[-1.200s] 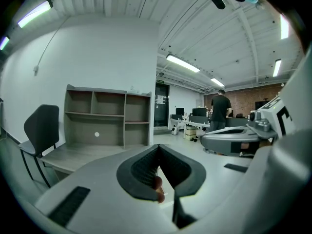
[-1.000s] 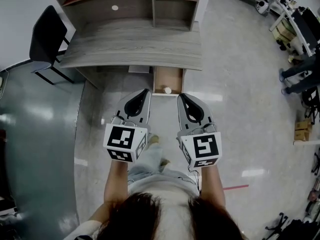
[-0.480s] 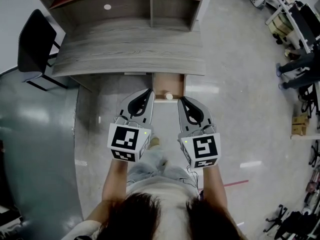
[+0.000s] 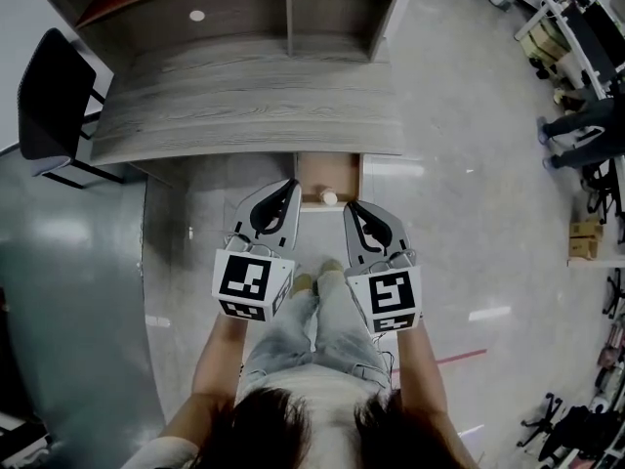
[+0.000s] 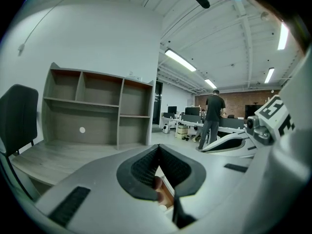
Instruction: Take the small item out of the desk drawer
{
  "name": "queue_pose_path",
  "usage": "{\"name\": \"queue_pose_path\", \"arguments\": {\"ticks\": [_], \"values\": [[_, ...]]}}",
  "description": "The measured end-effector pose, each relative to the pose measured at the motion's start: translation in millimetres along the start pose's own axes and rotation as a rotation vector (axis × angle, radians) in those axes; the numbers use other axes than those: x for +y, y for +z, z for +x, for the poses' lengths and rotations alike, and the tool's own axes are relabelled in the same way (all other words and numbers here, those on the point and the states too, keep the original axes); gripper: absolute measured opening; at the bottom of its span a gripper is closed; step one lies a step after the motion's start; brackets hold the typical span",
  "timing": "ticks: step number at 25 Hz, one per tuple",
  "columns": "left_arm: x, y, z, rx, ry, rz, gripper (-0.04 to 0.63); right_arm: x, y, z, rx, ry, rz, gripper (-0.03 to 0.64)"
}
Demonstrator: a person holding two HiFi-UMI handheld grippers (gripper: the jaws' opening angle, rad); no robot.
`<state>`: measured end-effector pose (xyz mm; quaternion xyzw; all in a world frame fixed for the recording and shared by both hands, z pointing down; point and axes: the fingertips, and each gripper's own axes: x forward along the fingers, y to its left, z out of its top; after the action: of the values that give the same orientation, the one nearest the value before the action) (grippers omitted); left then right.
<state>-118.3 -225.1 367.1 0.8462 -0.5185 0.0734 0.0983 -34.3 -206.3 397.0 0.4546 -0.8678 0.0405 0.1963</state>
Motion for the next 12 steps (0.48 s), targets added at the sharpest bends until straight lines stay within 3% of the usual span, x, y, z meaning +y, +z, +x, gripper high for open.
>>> {"name": "queue_pose_path", "arguments": {"ticks": [12], "values": [[19,-46,50,0.021,0.051,-0.017,0.014,-15,-53,56,0.098,0.057,-0.009,0.029]]}}
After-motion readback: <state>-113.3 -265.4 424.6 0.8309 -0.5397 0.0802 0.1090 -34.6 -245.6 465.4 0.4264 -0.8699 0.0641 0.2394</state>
